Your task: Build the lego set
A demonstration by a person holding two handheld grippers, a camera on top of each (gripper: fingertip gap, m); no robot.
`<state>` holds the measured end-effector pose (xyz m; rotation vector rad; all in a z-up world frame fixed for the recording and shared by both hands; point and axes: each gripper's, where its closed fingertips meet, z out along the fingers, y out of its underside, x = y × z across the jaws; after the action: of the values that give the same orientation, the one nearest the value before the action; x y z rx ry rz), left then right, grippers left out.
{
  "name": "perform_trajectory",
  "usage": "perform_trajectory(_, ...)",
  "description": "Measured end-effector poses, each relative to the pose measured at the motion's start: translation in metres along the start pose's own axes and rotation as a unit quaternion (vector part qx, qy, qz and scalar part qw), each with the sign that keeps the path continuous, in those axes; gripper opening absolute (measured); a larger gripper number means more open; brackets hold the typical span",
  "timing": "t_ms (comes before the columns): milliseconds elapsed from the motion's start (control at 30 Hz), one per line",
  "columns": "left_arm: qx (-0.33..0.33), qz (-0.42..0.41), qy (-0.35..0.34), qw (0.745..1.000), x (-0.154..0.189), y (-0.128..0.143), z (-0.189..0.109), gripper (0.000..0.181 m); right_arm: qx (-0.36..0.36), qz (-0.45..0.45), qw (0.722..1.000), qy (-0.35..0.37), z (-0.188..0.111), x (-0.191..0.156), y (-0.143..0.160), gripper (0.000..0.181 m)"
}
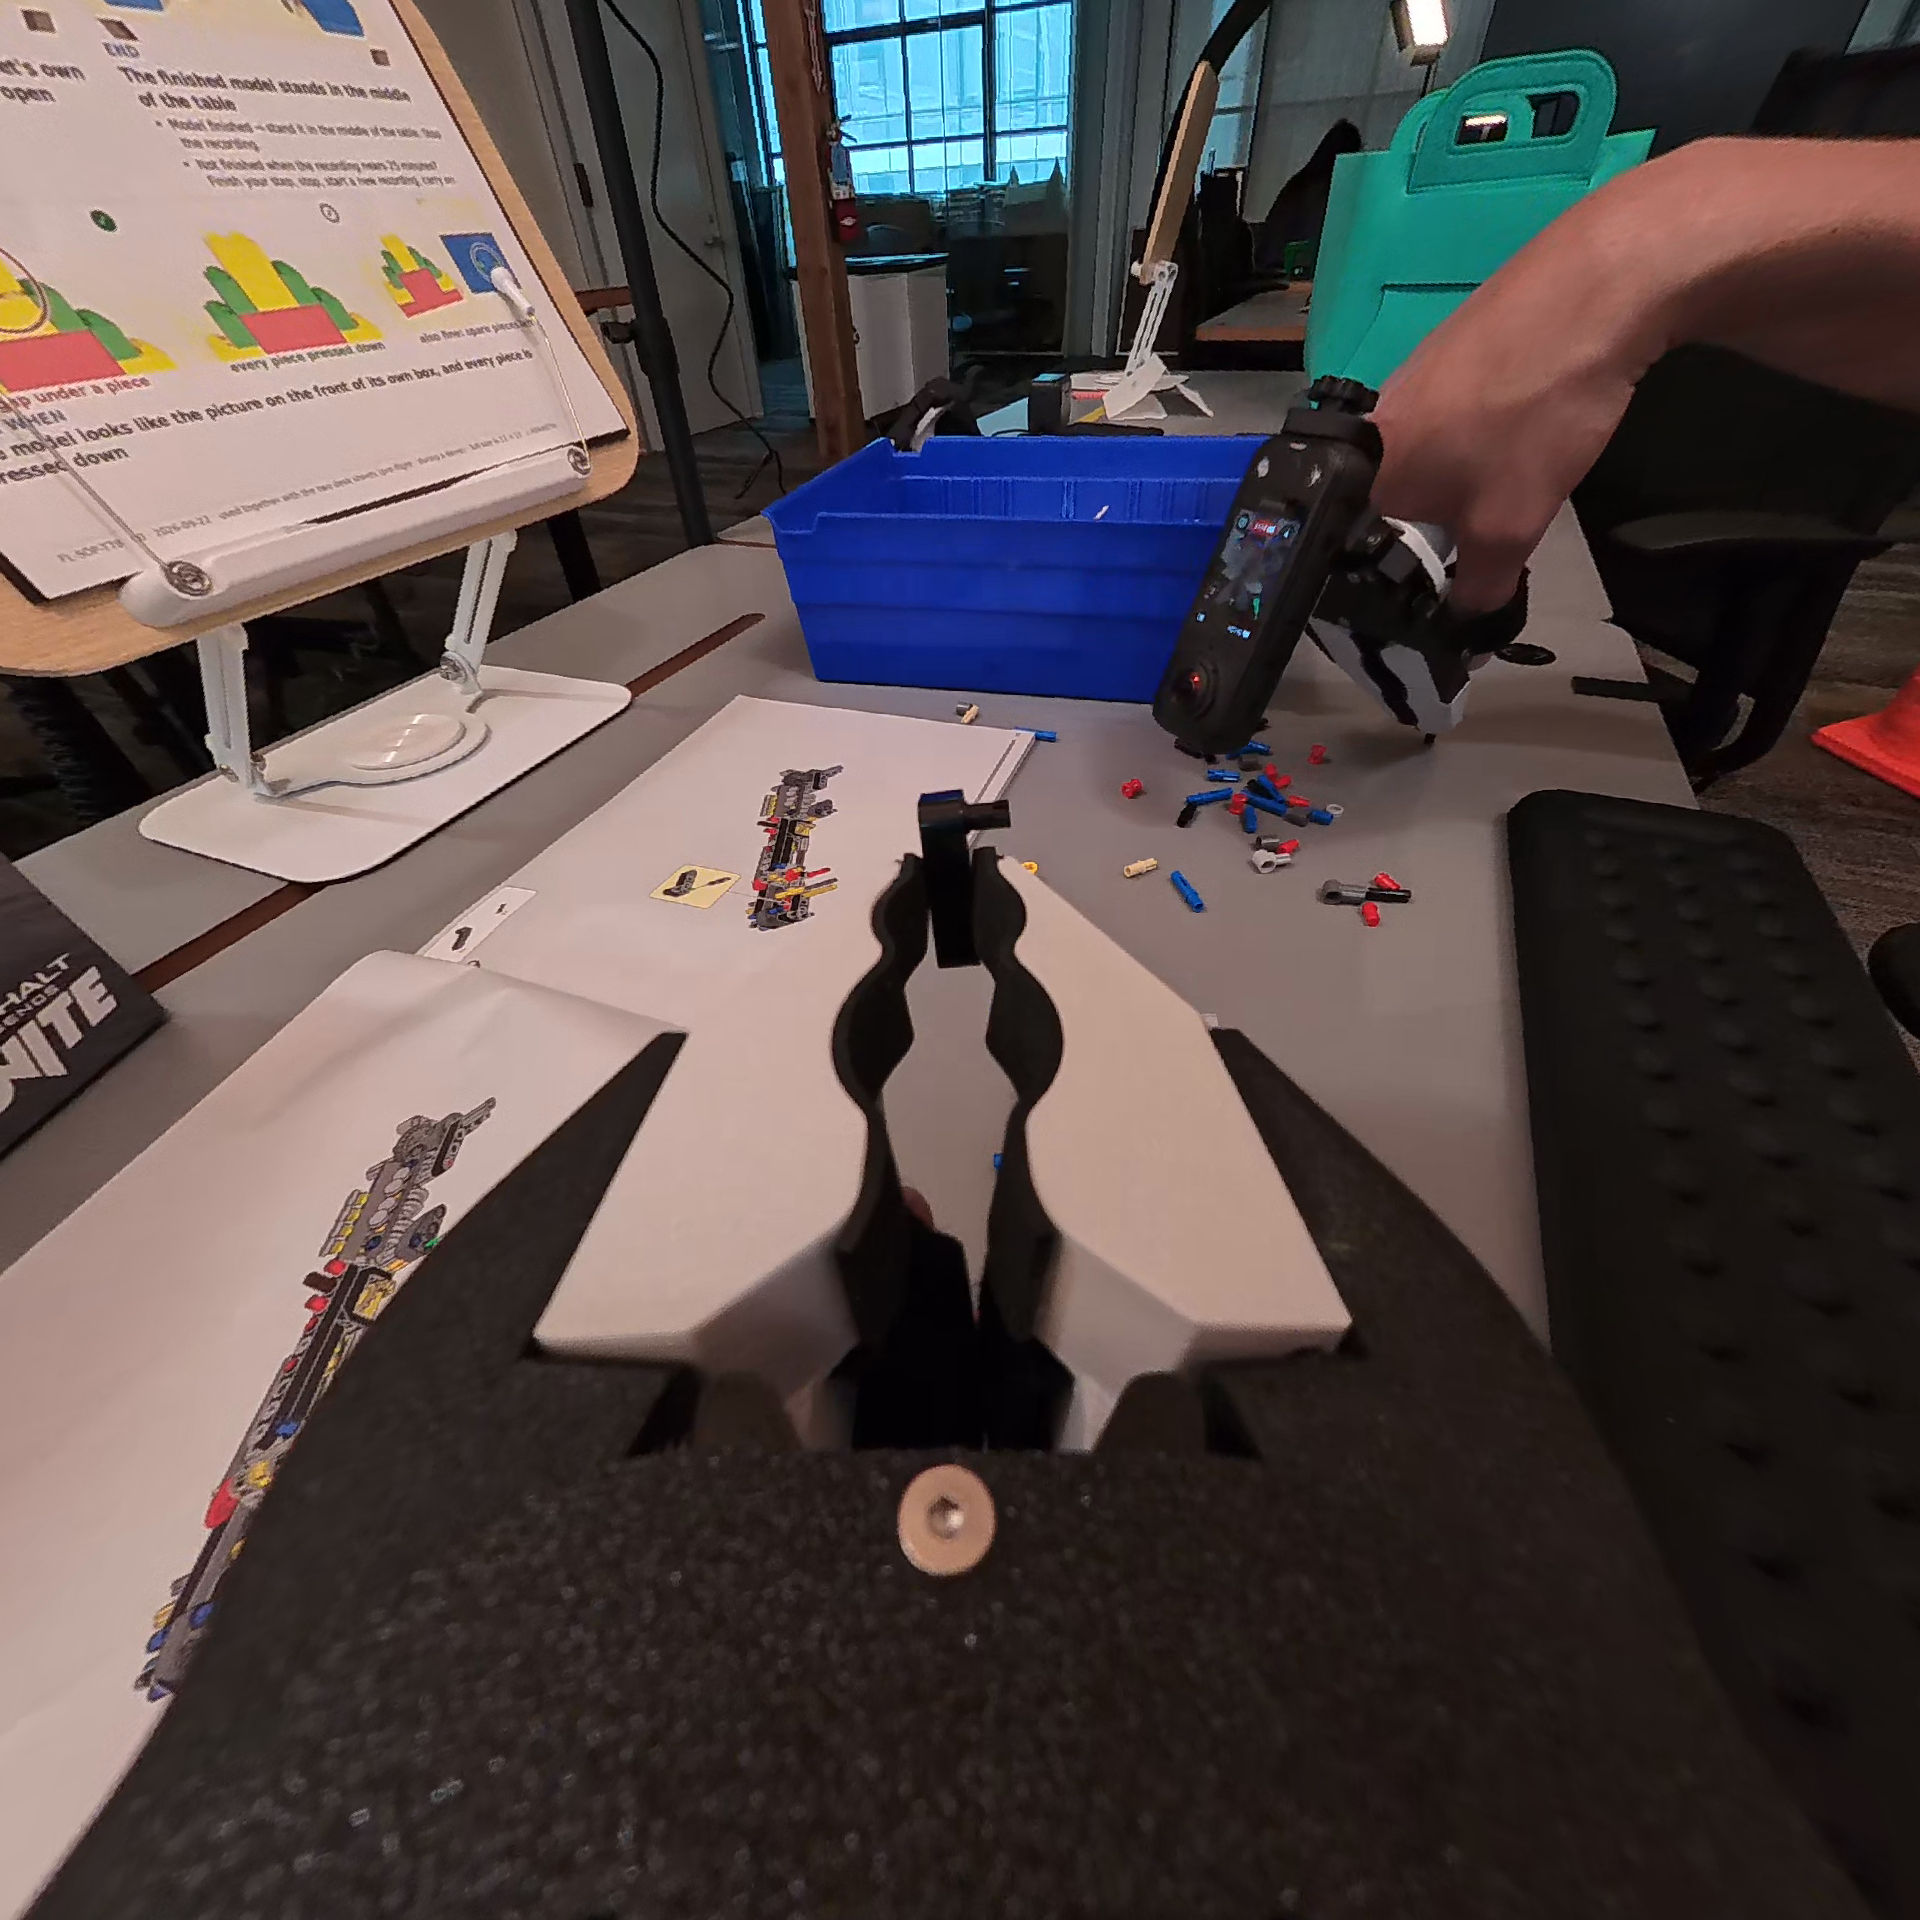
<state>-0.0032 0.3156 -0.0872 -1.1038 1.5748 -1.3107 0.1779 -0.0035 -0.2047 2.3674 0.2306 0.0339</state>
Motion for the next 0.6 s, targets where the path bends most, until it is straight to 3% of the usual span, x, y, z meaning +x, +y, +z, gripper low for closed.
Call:
perform_trajectory(167, 0.001, 0.002, -0.002, 1.0, 0.0, -0.001, -0.001, 0.007, 0.022, -0.006, 1.0, 0.012, -0.005, 0.003, -0.001, 0.018)
perform_trajectory(267, 0.002, 0.002, -0.001, 1.0, 0.0, -0.001, -0.001, 0.007, 0.12, -0.009, 0.993, 0.02, -0.022, 0.004, -0.004, 0.02)
perform_trajectory(367, 0.002, 0.003, -0.001, 1.0, 0.0, -0.002, -0.001, 0.007, 0.293, 0.01, 0.956, 0.009, -0.045, 0.0, -0.002, 0.016)
perform_trajectory(467, 0.002, -0.001, 0.002, 1.0, 0.001, -0.001, -0.001, 0.007, 0.449, 0.015, 0.893, 0.034, -0.051, 0.004, 0.0, 0.015)
perform_trajectory(600, -0.005, -0.002, 0.004, 1.0, 0.002, 0.003, 0.002, 0.007, 0.514, 0.042, 0.855, 0.045, -0.024, 0.005, 0.001, 0.014)
